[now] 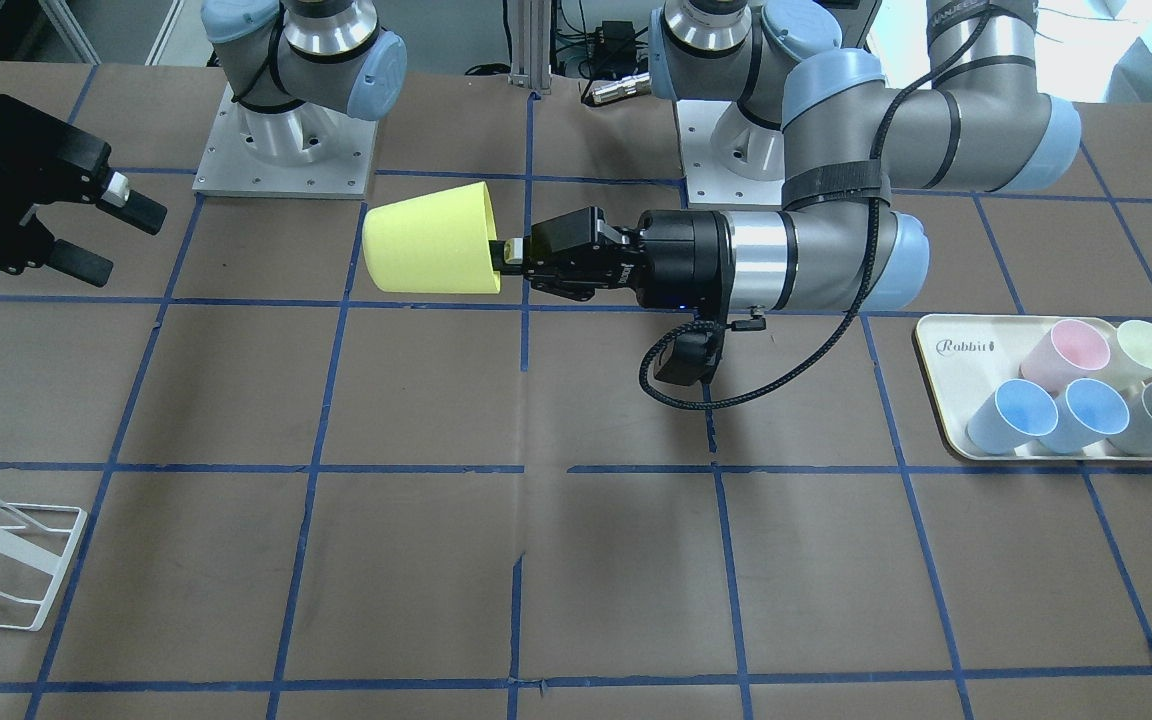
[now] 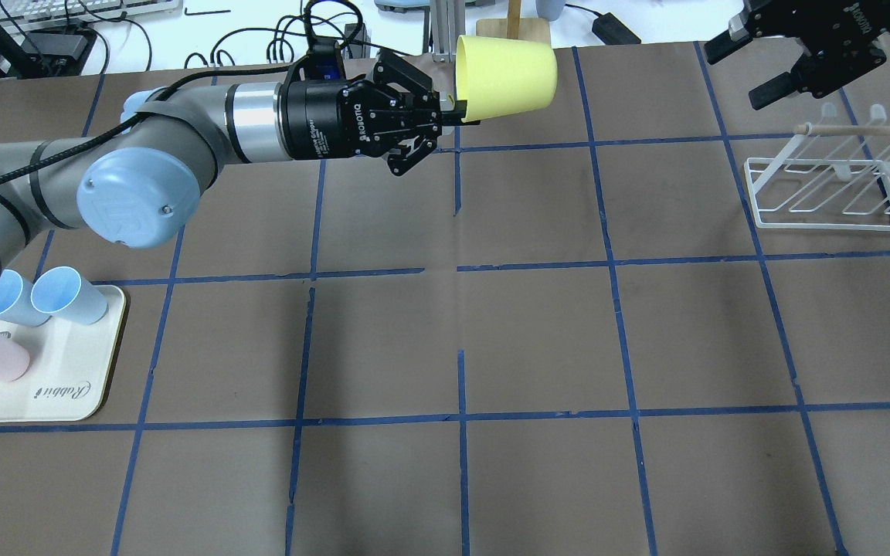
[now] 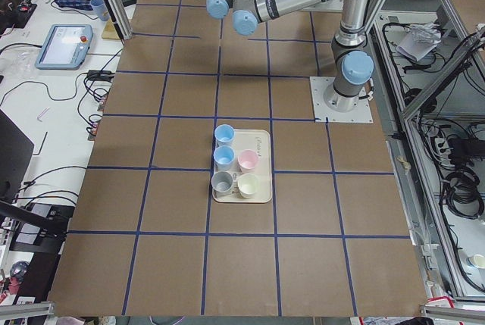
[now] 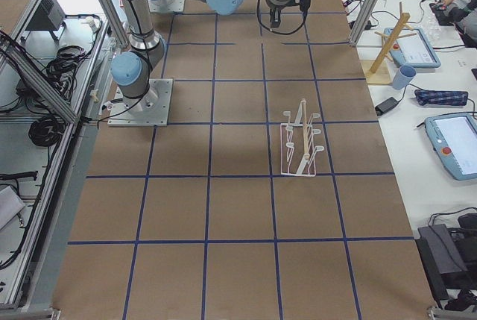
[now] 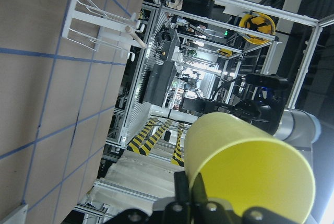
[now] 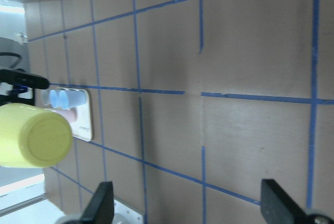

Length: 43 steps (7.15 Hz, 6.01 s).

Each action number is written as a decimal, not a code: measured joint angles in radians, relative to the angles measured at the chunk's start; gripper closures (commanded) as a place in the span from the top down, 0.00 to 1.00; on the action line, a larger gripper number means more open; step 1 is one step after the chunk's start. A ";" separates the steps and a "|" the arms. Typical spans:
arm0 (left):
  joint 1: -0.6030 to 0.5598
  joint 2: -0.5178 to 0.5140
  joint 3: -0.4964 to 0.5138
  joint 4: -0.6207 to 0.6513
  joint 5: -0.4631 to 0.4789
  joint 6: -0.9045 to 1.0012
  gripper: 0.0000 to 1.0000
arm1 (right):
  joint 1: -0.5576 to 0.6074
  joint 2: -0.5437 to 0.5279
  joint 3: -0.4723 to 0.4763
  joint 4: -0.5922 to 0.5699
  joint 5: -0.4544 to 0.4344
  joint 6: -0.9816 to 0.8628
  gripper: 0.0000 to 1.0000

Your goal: Transfer IKEA cup to right arm and place on rack

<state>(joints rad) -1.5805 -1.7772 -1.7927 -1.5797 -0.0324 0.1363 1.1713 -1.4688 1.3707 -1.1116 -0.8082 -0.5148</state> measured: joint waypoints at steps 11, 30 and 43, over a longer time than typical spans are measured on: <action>-0.096 -0.058 0.003 0.007 -0.131 0.013 0.00 | 0.028 -0.018 0.143 0.283 0.441 -0.229 1.00; -0.130 -0.082 0.003 0.040 -0.236 0.009 0.46 | 0.094 -0.005 0.156 0.212 0.499 -0.214 0.55; 0.121 0.017 0.215 0.098 1.075 -0.273 1.00 | 0.085 0.008 0.090 -0.304 -0.346 0.187 0.41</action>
<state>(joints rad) -1.4593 -1.7599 -1.5776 -1.4818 1.0428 -0.1365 1.2559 -1.4606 1.4604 -1.4156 -1.1538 -0.3274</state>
